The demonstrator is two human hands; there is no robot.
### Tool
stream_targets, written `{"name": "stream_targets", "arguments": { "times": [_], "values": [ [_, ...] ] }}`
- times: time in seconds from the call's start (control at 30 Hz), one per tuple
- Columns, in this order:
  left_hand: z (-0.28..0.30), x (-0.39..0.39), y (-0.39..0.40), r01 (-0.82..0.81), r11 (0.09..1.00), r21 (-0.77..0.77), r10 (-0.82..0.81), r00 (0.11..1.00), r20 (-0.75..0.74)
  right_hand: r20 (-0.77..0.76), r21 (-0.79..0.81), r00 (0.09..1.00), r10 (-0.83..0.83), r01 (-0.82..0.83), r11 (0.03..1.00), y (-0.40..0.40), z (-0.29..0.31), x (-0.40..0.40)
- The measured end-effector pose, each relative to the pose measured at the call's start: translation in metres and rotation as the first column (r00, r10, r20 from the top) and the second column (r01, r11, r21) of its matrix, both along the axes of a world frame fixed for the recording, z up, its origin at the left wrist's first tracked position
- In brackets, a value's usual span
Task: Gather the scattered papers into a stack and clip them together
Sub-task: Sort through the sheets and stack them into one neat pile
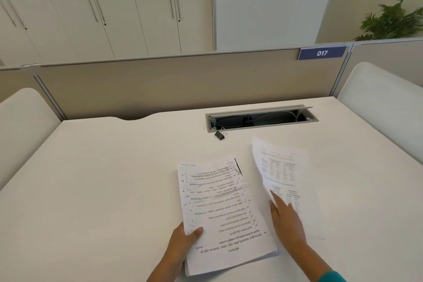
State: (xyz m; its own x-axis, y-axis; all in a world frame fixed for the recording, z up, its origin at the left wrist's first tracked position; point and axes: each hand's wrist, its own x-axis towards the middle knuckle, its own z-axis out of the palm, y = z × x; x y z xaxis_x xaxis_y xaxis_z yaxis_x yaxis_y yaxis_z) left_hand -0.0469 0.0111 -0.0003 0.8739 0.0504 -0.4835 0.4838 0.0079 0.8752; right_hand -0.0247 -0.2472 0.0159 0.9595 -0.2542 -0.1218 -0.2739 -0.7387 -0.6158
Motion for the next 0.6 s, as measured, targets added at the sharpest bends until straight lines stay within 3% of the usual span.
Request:
{"name": "stream_targets", "arguments": {
  "times": [0.17, 0.33, 0.47, 0.6],
  "values": [
    [0.002, -0.002, 0.0, 0.018, 1.0, 0.005, -0.018, 1.0, 0.004, -0.037, -0.064, 0.948, 0.317, -0.318, 0.946, 0.045, -0.001, -0.025],
    [0.006, -0.002, 0.001, 0.021, 0.999, -0.025, -0.022, 0.999, -0.024, -0.153, -0.179, 0.777, 0.611, -0.63, 0.756, 0.081, -0.009, -0.036],
    [0.007, -0.002, -0.003, -0.001, 1.0, 0.012, 0.001, 1.0, -0.002, -0.242, -0.189, 0.698, 0.674, -0.715, 0.673, 0.097, -0.008, -0.038],
    [0.009, -0.002, -0.005, -0.02, 0.999, 0.036, 0.021, 0.999, -0.027, -0.235, -0.069, 0.708, 0.666, -0.695, 0.715, 0.097, -0.002, -0.039]
  ]
}}
